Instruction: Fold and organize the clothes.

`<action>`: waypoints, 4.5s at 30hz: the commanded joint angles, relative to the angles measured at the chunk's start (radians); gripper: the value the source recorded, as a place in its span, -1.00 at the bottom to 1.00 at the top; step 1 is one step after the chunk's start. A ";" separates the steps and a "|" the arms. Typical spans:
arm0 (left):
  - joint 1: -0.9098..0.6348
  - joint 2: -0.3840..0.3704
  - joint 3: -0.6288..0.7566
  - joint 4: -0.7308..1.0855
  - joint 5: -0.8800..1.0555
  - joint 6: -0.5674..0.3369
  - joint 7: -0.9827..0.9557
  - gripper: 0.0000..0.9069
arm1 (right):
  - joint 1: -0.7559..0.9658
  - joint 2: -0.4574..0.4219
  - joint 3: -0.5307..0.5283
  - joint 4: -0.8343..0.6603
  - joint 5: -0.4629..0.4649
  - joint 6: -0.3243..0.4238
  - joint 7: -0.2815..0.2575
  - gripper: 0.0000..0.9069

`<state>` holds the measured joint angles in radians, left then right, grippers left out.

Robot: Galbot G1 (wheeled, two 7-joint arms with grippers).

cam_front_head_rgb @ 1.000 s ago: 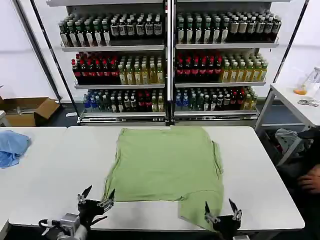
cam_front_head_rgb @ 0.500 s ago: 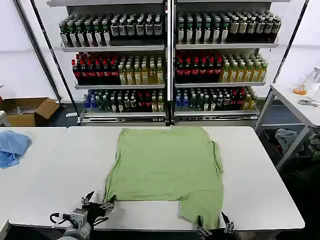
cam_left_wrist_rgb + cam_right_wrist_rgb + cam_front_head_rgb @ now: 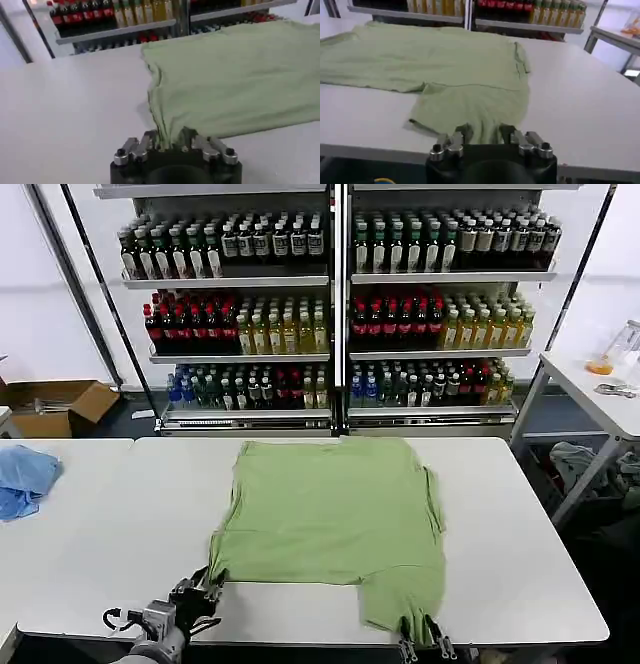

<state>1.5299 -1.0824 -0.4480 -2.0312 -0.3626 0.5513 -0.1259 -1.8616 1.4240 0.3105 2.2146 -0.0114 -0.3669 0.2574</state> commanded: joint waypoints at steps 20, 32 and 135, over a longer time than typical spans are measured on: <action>0.106 0.055 -0.123 -0.301 -0.144 -0.078 -0.009 -0.96 | -0.078 -0.116 0.206 0.260 0.147 0.094 -0.026 -1.00; -0.049 0.116 -0.041 -0.151 -0.102 -0.061 0.006 -0.96 | 0.196 -0.245 0.231 0.096 0.246 0.081 -0.014 -1.00; -0.223 0.010 0.116 0.168 -0.066 -0.142 -0.050 -0.91 | 0.369 -0.246 0.173 -0.179 0.415 0.003 -0.054 -1.00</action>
<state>1.3046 -1.0873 -0.3234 -1.8654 -0.4226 0.4099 -0.1771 -1.4830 1.1950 0.4583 2.0128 0.3885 -0.3630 0.2033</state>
